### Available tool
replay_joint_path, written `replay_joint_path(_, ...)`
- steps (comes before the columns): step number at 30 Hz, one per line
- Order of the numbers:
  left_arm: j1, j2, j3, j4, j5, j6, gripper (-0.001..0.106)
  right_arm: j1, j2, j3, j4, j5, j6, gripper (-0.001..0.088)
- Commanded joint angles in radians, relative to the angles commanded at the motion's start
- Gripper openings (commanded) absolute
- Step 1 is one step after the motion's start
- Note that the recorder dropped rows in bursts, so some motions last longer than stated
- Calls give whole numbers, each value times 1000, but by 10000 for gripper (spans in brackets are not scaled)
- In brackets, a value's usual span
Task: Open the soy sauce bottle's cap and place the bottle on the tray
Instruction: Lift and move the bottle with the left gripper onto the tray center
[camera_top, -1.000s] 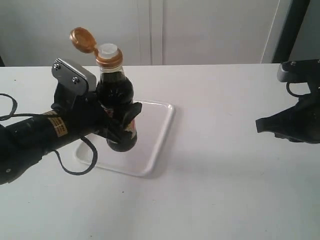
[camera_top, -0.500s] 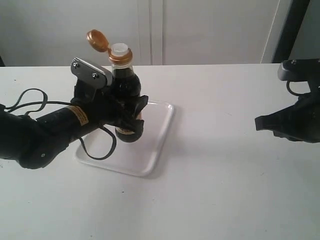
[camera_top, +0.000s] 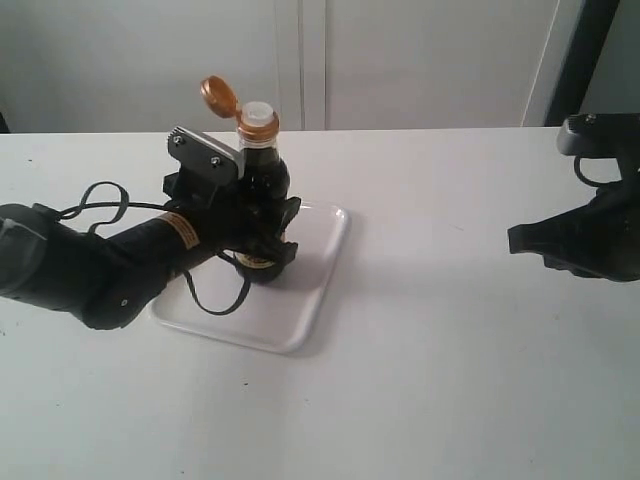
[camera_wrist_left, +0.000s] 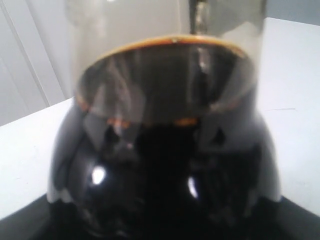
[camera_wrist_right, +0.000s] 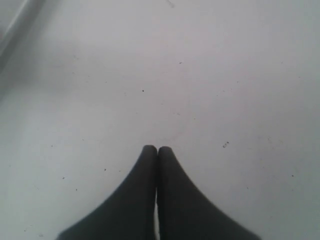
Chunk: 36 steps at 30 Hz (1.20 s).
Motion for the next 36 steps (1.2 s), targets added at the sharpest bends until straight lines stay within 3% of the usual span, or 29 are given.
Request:
replay_joint_path(7, 0, 2, 0, -19, 30, 0, 0, 0, 0, 0, 1, -2, 0, 0)
replay_joint_path(9, 0, 2, 0, -18, 43, -8, 49, 0, 0, 0, 1, -2, 0, 0)
replay_joint_path(17, 0, 2, 0, -62, 50, -14, 703, 0, 0, 0, 1, -2, 0, 0)
replay_joint_path(21, 0, 2, 0, -124, 59, -14, 872, 0, 0, 0, 1, -2, 0, 0)
replay_joint_path(25, 0, -2, 0, -124, 104, -29, 928, 0, 0, 0, 1, -2, 0, 0)
replay_joint_path(36, 0, -63, 16, -86, 175, -33, 930, 0, 0, 0, 1, -7, 0, 0)
